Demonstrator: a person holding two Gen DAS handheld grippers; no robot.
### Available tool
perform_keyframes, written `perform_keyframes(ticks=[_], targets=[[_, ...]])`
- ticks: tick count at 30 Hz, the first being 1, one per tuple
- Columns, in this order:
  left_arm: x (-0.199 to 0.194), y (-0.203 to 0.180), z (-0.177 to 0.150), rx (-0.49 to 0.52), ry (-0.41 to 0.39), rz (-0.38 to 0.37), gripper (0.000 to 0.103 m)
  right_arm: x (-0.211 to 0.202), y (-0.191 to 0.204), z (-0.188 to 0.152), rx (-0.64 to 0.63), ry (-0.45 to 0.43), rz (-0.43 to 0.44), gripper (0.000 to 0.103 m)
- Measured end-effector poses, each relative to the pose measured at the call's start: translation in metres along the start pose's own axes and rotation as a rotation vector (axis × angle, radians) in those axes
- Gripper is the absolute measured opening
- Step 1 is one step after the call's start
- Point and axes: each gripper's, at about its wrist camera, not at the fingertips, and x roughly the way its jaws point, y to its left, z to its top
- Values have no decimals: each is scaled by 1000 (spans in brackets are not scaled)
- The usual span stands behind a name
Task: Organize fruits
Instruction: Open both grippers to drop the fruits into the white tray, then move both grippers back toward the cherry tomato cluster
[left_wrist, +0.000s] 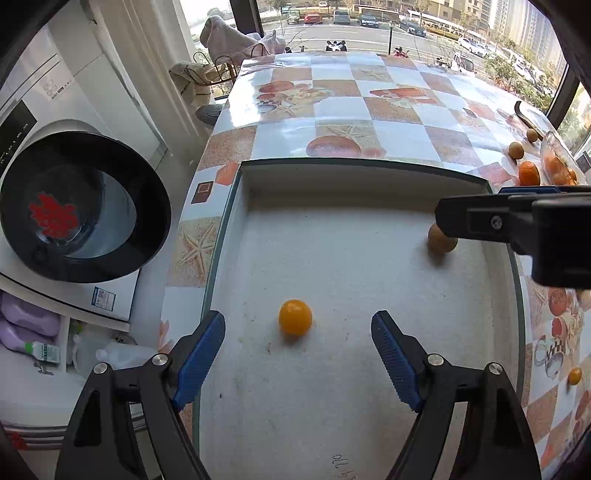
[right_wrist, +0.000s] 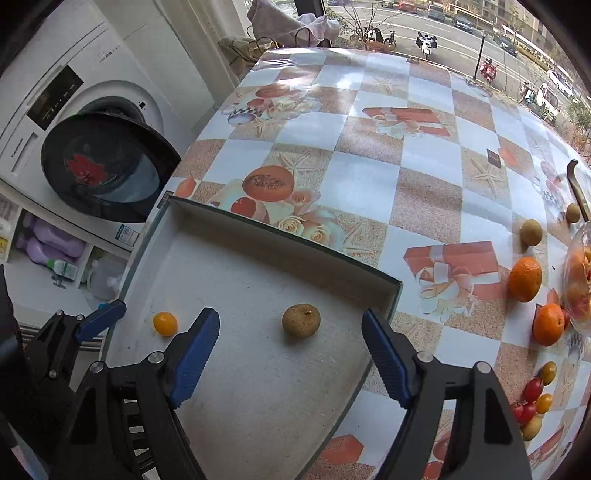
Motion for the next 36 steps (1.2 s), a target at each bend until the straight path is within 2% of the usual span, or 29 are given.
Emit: perform_keyframes(ticks=[5, 10, 18, 27, 36], targets=[[-15, -24, 1, 44, -14, -18, 83, -30, -29, -15, 102, -48, -13, 84], [-31, -65, 10, 116, -40, -64, 83, -53, -72, -42, 210, -59, -57, 84], [-53, -147, 26, 267, -84, -159, 83, -89, -154, -119, 381, -15, -163, 84], [-32, -227, 23, 352, -53, -218, 83, -108, -221, -206, 559, 46, -274, 84], [-8, -263, 31, 352, -29, -231, 82, -115, -248, -255, 628, 63, -294, 84]])
